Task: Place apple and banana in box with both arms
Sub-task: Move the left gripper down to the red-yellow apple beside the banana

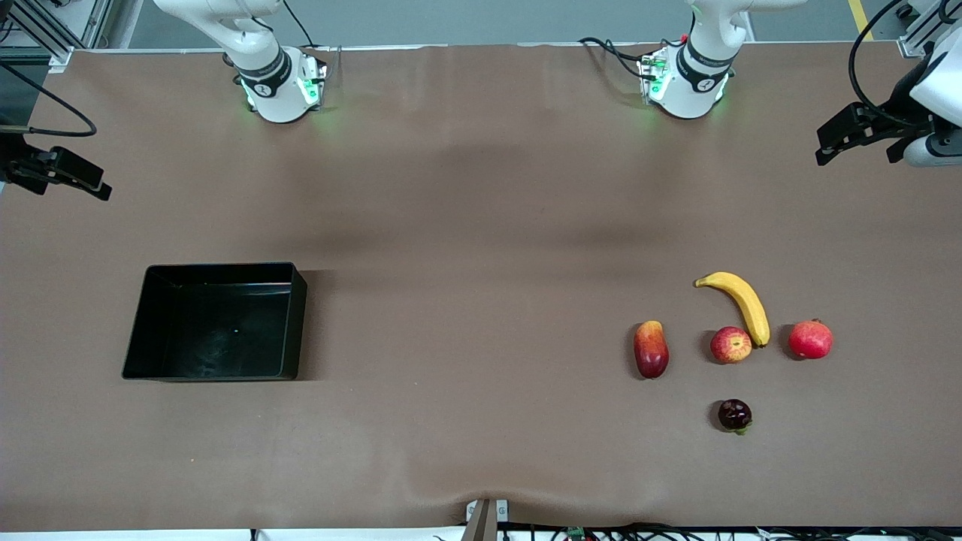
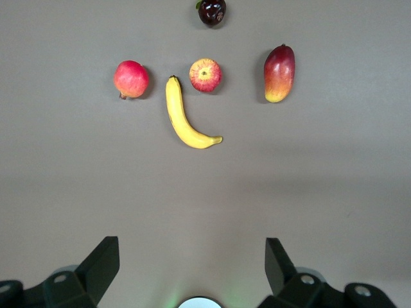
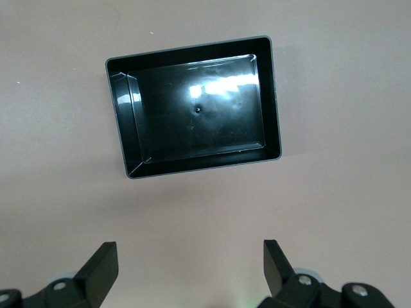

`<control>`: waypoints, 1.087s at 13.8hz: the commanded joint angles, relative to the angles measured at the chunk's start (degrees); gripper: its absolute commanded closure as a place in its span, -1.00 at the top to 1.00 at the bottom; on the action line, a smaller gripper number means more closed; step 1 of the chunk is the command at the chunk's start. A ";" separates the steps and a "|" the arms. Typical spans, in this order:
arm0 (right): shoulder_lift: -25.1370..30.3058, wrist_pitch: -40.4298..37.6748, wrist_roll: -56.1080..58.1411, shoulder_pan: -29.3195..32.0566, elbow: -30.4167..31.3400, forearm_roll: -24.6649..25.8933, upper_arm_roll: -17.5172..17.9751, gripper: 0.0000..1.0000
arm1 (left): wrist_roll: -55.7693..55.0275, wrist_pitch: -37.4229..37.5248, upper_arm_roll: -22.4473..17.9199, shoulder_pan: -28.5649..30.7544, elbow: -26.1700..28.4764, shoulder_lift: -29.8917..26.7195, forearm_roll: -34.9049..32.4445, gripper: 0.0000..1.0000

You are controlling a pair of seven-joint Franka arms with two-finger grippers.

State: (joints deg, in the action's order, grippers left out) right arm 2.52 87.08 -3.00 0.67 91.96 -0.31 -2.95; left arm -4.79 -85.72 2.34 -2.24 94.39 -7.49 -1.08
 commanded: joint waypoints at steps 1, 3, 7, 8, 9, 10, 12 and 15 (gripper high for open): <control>0.12 -0.68 -0.51 0.29 -0.64 0.92 0.31 1.00 | -0.57 1.34 0.03 -0.04 -1.67 0.63 0.12 1.00; 0.12 -1.38 -0.51 0.12 -0.64 0.92 0.40 1.00 | -0.48 1.34 0.03 -0.04 -2.37 1.51 0.03 1.00; 0.20 -1.47 -0.51 0.29 -1.25 0.92 0.40 1.00 | -1.44 -1.62 -0.32 0.66 -3.34 9.57 -0.68 1.00; 0.20 -1.48 -0.51 0.29 -1.34 0.92 0.40 1.00 | -1.71 -5.82 -0.49 1.45 -2.82 11.95 -0.94 1.00; 0.20 -1.48 -0.60 0.12 -1.34 0.92 0.40 1.00 | -1.71 -9.43 -0.41 2.85 -2.38 14.93 -0.85 1.00; 0.20 -1.39 -0.60 0.03 -1.34 0.92 0.40 1.00 | -1.71 -13.29 -0.41 3.03 -2.28 17.83 -0.76 1.00; 0.12 -1.39 -0.60 0.47 -1.34 1.01 0.40 1.00 | -1.63 -20.42 -0.41 3.30 -2.20 24.07 -0.85 1.00; -2.34 -1.04 -0.43 3.79 -1.26 1.27 0.31 1.00 | -1.63 -29.91 -0.41 3.21 -2.02 32.16 -0.85 1.00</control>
State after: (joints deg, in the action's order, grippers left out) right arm 1.94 86.30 -3.12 1.51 91.27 0.10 -3.09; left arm -6.01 -111.95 1.84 1.15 94.05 20.55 -1.29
